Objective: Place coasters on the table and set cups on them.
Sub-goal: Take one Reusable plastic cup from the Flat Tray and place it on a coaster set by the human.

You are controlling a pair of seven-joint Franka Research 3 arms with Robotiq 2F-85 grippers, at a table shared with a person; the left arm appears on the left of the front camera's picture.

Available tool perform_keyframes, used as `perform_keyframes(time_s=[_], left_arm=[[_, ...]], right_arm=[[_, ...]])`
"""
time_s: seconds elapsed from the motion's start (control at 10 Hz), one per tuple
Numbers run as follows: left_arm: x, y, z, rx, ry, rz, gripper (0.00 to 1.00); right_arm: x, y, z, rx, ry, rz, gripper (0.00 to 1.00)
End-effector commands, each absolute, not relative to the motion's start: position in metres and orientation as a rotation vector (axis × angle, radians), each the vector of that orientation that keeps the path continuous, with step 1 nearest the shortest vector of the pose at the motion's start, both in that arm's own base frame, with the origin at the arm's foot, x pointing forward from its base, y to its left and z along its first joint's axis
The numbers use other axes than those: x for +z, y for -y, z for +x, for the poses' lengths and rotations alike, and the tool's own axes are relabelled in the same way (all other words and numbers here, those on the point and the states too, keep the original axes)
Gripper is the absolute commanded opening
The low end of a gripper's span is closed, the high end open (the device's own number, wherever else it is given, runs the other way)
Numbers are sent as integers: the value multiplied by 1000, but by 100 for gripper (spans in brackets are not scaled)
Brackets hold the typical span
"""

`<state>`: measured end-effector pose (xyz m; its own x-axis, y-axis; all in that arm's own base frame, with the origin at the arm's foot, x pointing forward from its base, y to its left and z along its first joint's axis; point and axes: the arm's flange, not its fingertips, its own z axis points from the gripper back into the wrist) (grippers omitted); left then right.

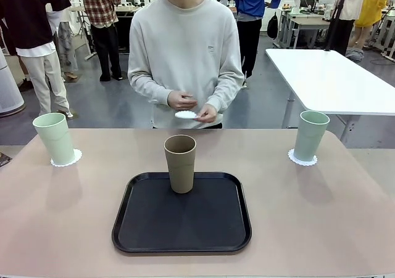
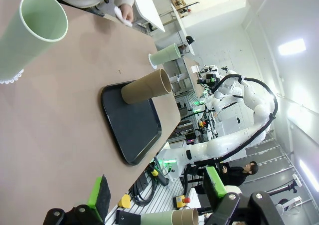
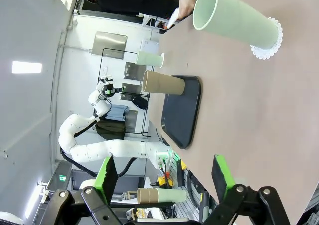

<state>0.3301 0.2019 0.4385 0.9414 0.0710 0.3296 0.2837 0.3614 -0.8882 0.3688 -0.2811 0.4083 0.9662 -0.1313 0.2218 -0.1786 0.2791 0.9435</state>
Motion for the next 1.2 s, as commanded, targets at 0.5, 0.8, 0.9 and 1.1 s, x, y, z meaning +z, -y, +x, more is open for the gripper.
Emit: perform_keyframes(time_s=[0.5, 0.8, 0.9, 1.1], left_arm=[[441, -202, 330, -137, 348, -1207, 100], [441, -202, 330, -137, 348, -1207, 100], [441, -202, 330, -137, 348, -1207, 100], [441, -202, 330, -137, 348, -1207, 100]], right_arm=[[407, 280, 368, 23, 272, 1295, 100], [407, 280, 368, 23, 272, 1295, 100], [407, 280, 368, 23, 272, 1295, 100], [407, 280, 368, 23, 272, 1295, 100]])
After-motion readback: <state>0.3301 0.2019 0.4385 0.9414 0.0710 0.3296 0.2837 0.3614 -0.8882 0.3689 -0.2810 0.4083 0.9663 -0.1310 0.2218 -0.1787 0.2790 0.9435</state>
